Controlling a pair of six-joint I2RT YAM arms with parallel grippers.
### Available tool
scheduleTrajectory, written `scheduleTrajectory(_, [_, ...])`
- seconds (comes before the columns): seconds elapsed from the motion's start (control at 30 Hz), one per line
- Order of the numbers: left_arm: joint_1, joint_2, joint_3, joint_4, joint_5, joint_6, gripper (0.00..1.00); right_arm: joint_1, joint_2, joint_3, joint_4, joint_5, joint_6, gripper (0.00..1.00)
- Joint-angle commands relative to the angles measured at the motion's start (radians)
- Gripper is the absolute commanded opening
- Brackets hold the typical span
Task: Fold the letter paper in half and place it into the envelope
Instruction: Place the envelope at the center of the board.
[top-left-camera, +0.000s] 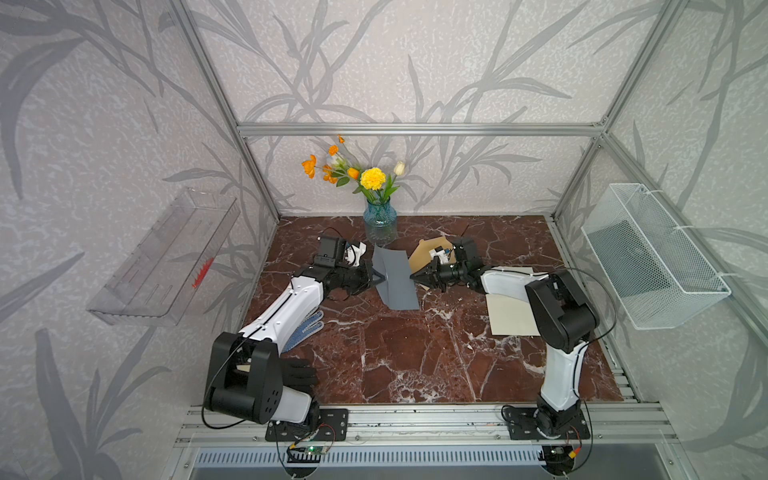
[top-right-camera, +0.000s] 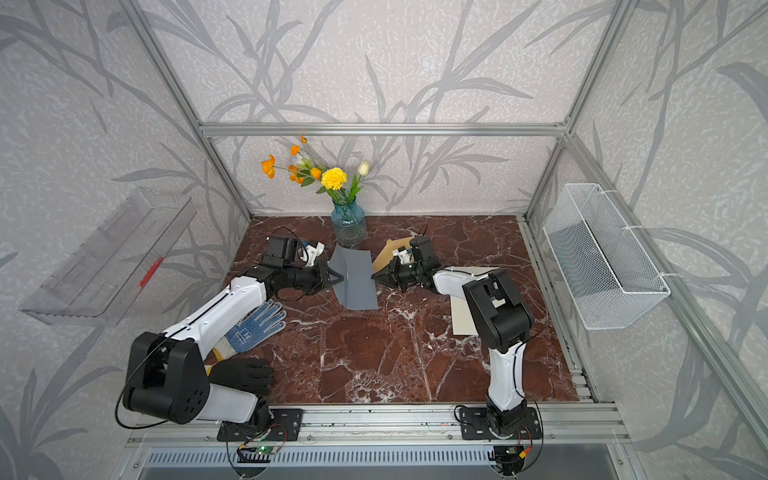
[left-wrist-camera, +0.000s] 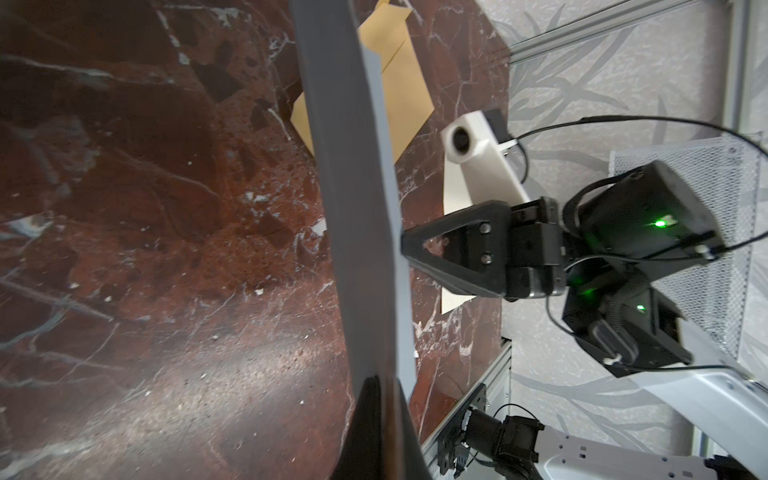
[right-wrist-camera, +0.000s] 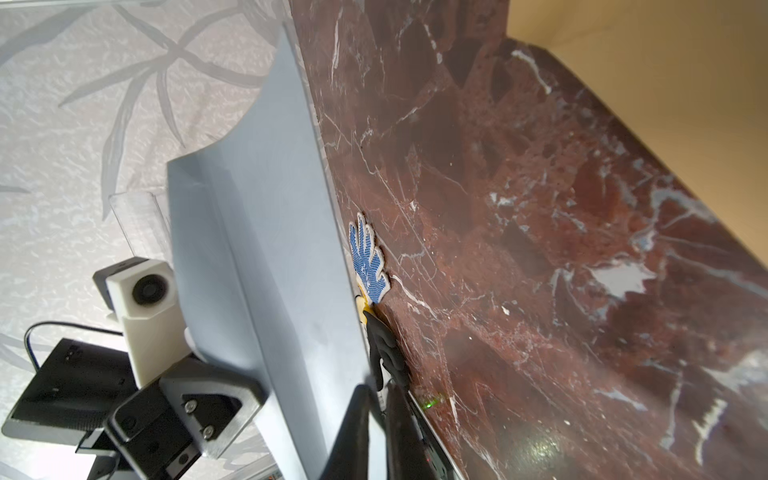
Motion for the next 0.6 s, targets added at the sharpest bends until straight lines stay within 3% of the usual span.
scheduleTrajectory(0.0, [-0.004,0.014,-0.024,-0.054,-0.053,0.06,0.0,0.019,-0.036,0.046,-0.025,-0.071,-0.053,0.08])
scheduleTrajectory(0.2, [-0.003,0.036,-0.064,-0.055,-0.104,0.084,0.0,0.056,0.036,0.131,-0.119,-0.064,-0.115,0.06])
scheduleTrajectory(0.43, [-0.002,0.095,-0.095,-0.053,-0.154,0.123,0.0,0.1,0.129,0.297,-0.423,-0.002,-0.309,0.05])
scheduleTrajectory(0.47, [-0.003,0.104,-0.094,-0.057,-0.165,0.133,0.0,0.102,0.133,0.317,-0.475,0.017,-0.339,0.08])
scheduleTrajectory(0.57, [-0.003,0.126,-0.098,-0.068,-0.191,0.153,0.0,0.102,0.139,0.378,-0.625,0.067,-0.438,0.4])
